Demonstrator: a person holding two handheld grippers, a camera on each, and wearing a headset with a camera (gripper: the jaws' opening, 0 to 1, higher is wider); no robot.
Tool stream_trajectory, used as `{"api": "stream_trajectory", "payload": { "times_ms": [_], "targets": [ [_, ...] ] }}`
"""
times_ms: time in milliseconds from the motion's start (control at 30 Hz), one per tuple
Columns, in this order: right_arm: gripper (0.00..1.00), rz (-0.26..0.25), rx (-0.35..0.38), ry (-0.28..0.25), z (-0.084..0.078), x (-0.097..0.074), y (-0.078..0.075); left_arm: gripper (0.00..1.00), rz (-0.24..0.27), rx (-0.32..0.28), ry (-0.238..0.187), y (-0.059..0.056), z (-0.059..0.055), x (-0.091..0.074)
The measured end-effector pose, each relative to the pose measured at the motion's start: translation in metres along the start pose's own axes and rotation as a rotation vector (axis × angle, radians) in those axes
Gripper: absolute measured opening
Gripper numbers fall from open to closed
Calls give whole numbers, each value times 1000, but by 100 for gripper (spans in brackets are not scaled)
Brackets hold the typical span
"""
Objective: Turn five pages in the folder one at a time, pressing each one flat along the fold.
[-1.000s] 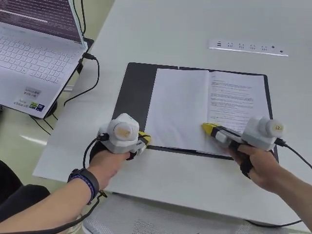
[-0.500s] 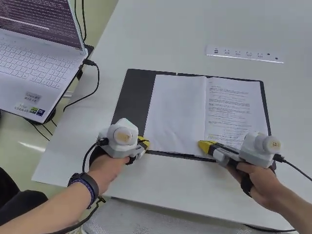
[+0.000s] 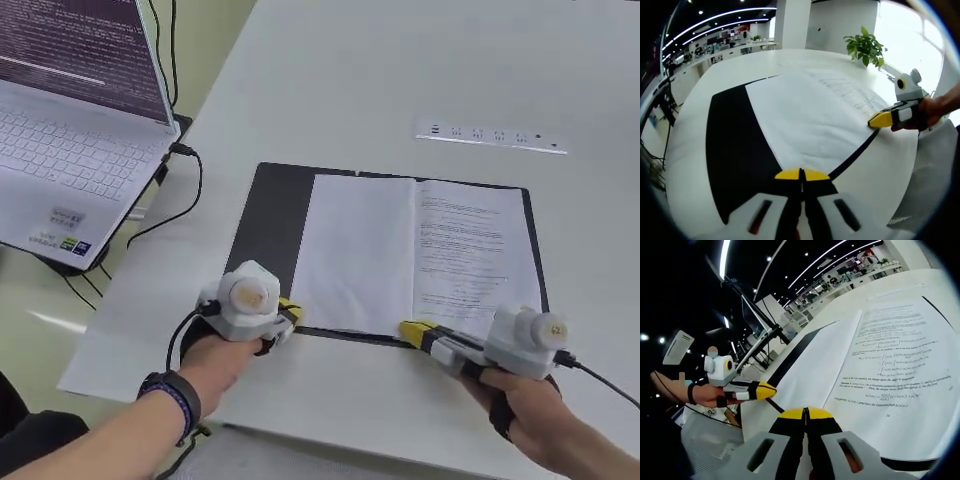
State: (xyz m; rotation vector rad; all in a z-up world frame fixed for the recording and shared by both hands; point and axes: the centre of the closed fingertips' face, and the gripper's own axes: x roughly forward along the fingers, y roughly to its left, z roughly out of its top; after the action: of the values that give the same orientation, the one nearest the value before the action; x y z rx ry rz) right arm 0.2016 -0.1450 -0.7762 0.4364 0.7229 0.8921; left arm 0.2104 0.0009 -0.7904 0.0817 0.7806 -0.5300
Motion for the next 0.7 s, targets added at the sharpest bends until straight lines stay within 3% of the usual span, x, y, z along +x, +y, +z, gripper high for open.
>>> {"api": "stream_trajectory", "payload": {
  "times_ms": [333, 500, 533, 700],
  "targets": [
    [0, -11, -15, 36, -4, -2, 2, 0, -13, -19, 28, -3, 3, -2],
    [0, 5, 9, 22, 0, -7, 9, 2, -2, -50, -28, -2, 21, -10],
    [0, 6, 2, 24, 0, -9, 11, 2, 1, -45, -50, -2, 28, -13],
    [4, 0, -29, 17, 1, -19, 12, 6, 2, -31, -92, -5, 39, -24]
  ]
}}
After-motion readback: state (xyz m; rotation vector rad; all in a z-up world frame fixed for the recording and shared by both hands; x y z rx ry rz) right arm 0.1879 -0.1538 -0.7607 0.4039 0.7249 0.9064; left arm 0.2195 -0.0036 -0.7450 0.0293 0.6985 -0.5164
